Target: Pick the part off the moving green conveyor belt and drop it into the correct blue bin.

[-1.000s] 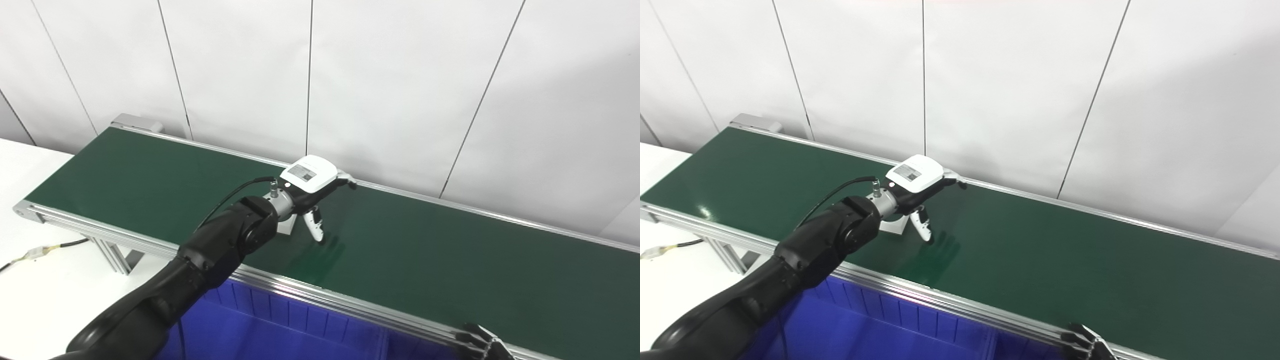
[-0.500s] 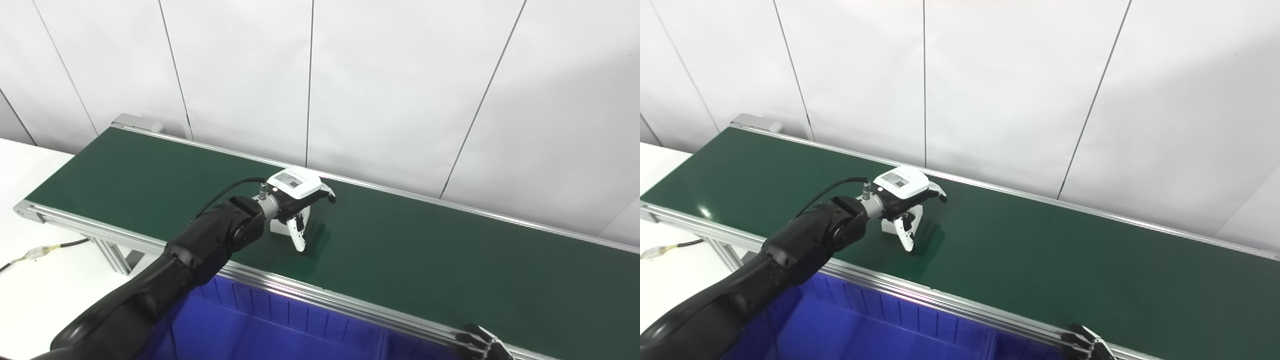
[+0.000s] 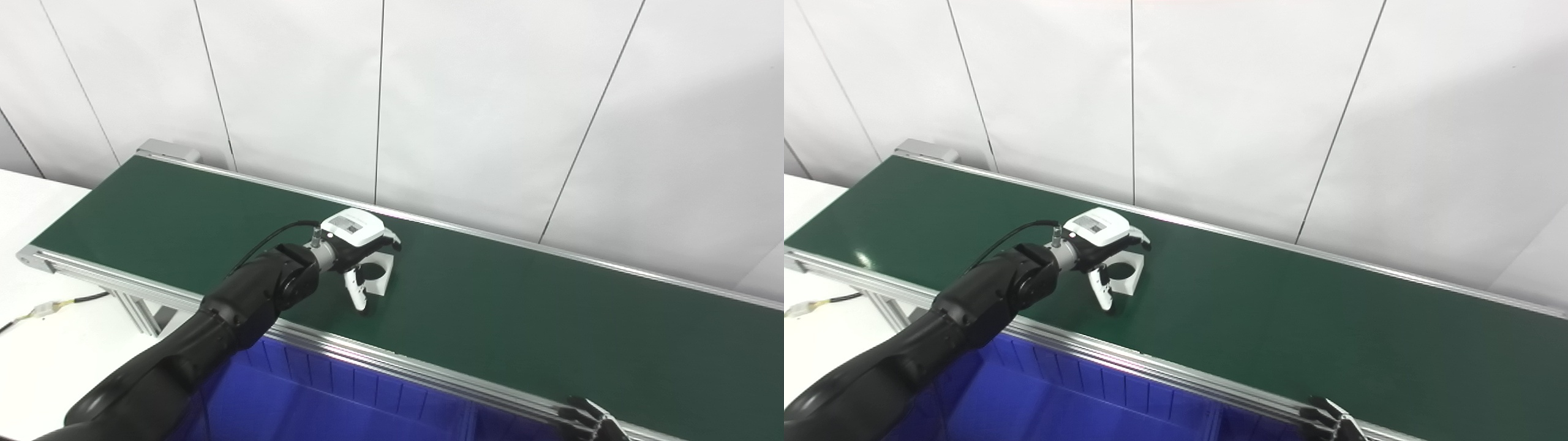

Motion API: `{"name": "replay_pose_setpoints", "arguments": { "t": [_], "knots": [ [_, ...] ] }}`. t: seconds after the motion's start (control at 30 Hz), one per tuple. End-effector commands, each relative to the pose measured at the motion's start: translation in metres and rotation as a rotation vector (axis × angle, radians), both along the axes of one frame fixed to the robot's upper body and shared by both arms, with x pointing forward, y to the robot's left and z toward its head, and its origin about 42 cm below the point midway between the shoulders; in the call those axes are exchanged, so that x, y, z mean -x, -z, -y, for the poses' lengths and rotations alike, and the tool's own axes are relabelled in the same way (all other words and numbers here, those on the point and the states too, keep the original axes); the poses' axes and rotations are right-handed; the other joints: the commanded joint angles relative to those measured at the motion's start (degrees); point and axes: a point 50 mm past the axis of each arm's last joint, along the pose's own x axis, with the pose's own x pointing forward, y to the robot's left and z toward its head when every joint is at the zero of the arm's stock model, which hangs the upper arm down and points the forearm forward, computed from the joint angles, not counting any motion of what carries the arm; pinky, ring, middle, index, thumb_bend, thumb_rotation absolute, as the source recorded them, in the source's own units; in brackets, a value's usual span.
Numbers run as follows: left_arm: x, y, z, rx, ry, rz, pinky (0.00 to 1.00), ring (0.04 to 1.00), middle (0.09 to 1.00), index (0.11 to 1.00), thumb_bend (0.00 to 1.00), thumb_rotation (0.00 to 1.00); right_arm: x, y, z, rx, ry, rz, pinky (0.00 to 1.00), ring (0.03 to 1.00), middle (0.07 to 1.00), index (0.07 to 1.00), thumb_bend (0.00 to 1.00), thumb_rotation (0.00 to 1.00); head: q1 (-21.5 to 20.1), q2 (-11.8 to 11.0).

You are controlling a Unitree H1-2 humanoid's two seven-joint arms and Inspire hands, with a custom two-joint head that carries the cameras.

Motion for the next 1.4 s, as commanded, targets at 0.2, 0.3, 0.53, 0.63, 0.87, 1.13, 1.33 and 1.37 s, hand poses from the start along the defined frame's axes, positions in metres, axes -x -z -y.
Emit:
{"name": "replay_pose_setpoints", "arguments": {
  "t": [0.2, 0.3, 0.53, 0.63, 0.87, 1.13, 1.33, 1.37],
  "knots": [
    [-0.029, -0.026, 0.022, 0.007, 0.025, 0.109, 0.84, 0.889, 0.893, 0.839, 1.00, 0.29, -0.001, -0.004, -0.018, -0.010, -0.036, 0.031, 0.54, 0.682, 0.797, 0.718, 0.99, 0.20, -0.99, -0.04],
    [-0.032, -0.026, 0.028, 0.035, 0.029, 0.125, 0.84, 0.891, 0.899, 0.843, 1.00, 0.31, 0.000, -0.003, -0.020, -0.005, -0.034, 0.032, 0.54, 0.679, 0.797, 0.717, 0.98, 0.19, -1.24, -0.11],
    [-0.036, -0.028, 0.041, 0.045, 0.041, 0.125, 0.85, 0.891, 0.889, 0.837, 1.00, 0.29, 0.001, -0.003, -0.024, 0.005, -0.030, 0.035, 0.54, 0.671, 0.795, 0.715, 0.99, 0.21, -2.40, 0.44],
    [-0.035, -0.027, 0.048, 0.015, 0.055, 0.106, 0.85, 0.885, 0.882, 0.827, 1.00, 0.28, 0.001, -0.003, -0.026, 0.007, -0.029, 0.038, 0.55, 0.669, 0.794, 0.715, 0.99, 0.21, -2.67, 0.58],
    [-0.035, -0.022, 0.055, -0.085, 0.066, 0.078, 0.83, 0.856, 0.842, 0.801, 1.00, 0.26, 0.003, -0.004, -0.028, 0.012, -0.026, 0.043, 0.56, 0.673, 0.794, 0.721, 0.99, 0.22, -3.49, 1.20],
    [-0.035, -0.014, 0.056, -0.064, 0.012, 0.048, 0.41, 0.486, 0.553, 0.568, 0.72, 0.01, 0.006, -0.005, -0.028, 0.005, -0.016, 0.046, 0.57, 0.678, 0.796, 0.730, 0.98, 0.23, -3.94, 1.95],
    [-0.034, -0.018, 0.055, -0.093, -0.032, -0.001, 0.26, 0.378, 0.472, 0.530, 0.50, 0.00, 0.008, -0.004, -0.028, 0.008, -0.019, 0.043, 0.58, 0.685, 0.797, 0.740, 0.96, 0.25, -3.92, 2.22],
    [-0.034, -0.018, 0.054, -0.096, -0.036, -0.004, 0.25, 0.379, 0.472, 0.531, 0.50, 0.00, 0.008, -0.004, -0.028, 0.005, -0.020, 0.043, 0.58, 0.687, 0.799, 0.741, 0.96, 0.25, -3.92, 2.22]
  ]
}}
